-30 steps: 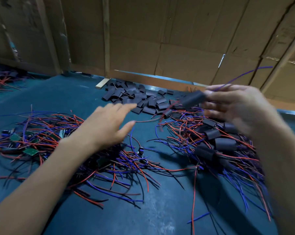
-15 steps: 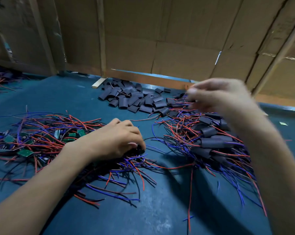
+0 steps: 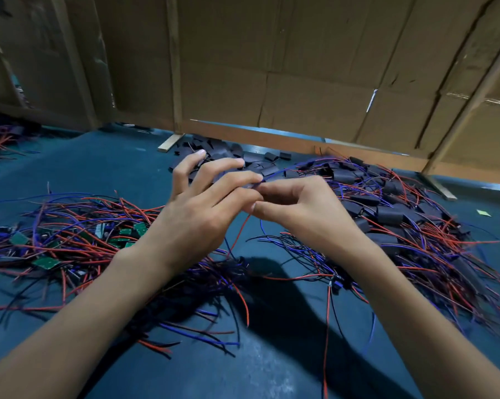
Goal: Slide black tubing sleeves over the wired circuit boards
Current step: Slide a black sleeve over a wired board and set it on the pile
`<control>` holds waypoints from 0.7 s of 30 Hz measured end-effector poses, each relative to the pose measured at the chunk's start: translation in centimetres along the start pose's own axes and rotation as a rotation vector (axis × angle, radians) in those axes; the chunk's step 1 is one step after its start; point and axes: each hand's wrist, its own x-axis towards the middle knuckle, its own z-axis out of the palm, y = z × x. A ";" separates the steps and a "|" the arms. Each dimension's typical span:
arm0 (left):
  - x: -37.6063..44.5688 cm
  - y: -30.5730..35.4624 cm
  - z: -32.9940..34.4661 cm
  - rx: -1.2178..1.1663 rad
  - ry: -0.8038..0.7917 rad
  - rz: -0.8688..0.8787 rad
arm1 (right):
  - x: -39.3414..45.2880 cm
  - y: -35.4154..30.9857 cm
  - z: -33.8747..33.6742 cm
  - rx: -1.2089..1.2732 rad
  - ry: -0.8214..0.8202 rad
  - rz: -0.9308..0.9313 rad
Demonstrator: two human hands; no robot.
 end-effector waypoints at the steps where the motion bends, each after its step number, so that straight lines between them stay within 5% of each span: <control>1: 0.1 0.0 -0.1 -0.008 0.028 -0.021 | 0.1 -0.2 -0.1 0.030 0.020 -0.014; 6: -0.2 -0.5 -0.2 -0.089 -0.046 -0.287 | 0.4 -0.8 -1.5 0.227 0.146 0.070; 11: 0.2 -5.1 2.7 -0.057 -0.479 -0.694 | 0.9 -0.9 -5.0 0.465 0.412 0.030; 15: 2.2 -7.2 6.6 -0.285 -0.647 -0.499 | 0.4 -0.2 -7.6 0.596 0.353 0.096; 21: 3.6 -6.9 12.1 0.039 -1.081 -0.155 | -0.2 -0.5 -9.5 0.735 0.231 0.230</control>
